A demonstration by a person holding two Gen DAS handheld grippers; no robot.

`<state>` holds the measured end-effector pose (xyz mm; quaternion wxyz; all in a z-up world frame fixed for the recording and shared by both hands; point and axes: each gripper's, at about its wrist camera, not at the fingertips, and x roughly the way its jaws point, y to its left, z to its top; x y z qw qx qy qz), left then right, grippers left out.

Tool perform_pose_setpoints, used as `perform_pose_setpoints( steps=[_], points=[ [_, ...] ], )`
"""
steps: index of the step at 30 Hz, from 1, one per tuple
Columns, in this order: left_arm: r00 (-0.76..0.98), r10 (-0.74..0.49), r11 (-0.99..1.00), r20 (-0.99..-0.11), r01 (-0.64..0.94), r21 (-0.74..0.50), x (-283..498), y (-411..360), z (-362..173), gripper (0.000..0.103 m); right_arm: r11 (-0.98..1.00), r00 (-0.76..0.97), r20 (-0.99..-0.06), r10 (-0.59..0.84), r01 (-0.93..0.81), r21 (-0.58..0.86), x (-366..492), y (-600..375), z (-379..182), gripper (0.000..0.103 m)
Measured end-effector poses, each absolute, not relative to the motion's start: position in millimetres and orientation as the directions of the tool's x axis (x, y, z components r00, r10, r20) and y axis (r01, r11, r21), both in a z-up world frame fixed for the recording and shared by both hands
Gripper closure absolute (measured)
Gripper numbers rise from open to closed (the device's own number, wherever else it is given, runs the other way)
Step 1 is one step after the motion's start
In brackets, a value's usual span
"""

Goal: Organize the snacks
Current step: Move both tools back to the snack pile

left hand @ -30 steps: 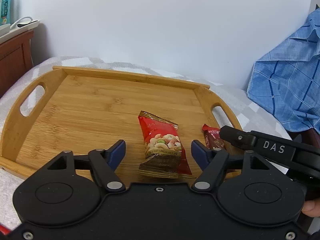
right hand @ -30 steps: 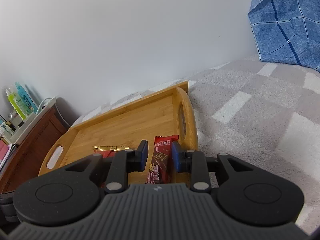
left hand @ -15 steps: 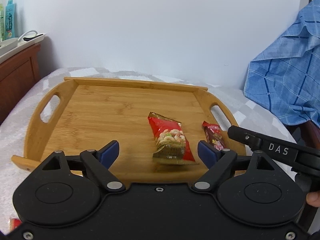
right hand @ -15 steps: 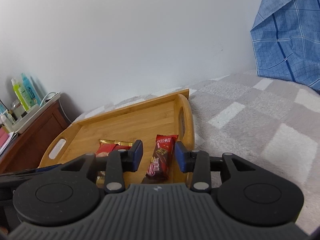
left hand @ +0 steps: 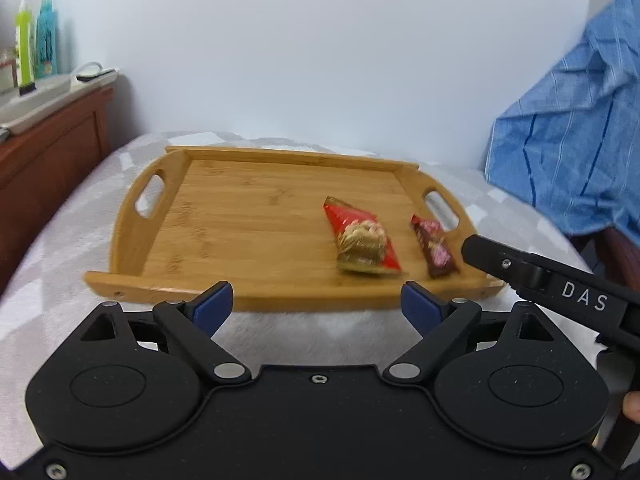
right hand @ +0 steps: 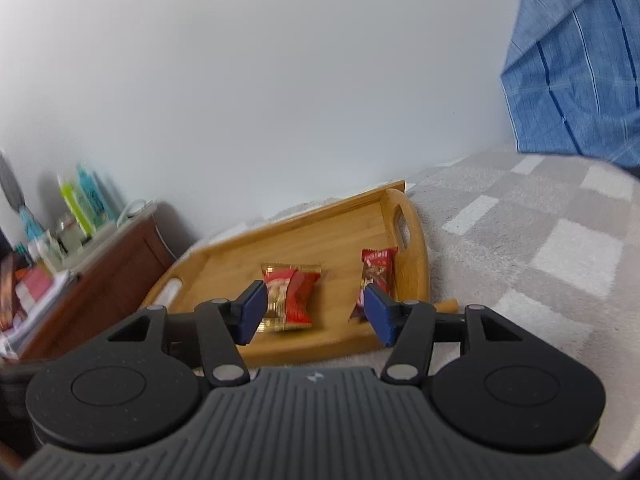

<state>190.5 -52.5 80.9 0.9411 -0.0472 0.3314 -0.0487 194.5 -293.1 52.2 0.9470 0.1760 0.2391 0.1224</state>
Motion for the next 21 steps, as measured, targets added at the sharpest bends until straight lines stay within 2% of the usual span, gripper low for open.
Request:
perform_pose_setpoints(
  steps=[21],
  points=[
    [0.807, -0.115, 0.993, -0.579, 0.106, -0.049, 98, -51, 74, 0.008, 0.944, 0.888, -0.384, 0.255, -0.141, 0.300, 108, -289, 35, 0.023]
  ],
)
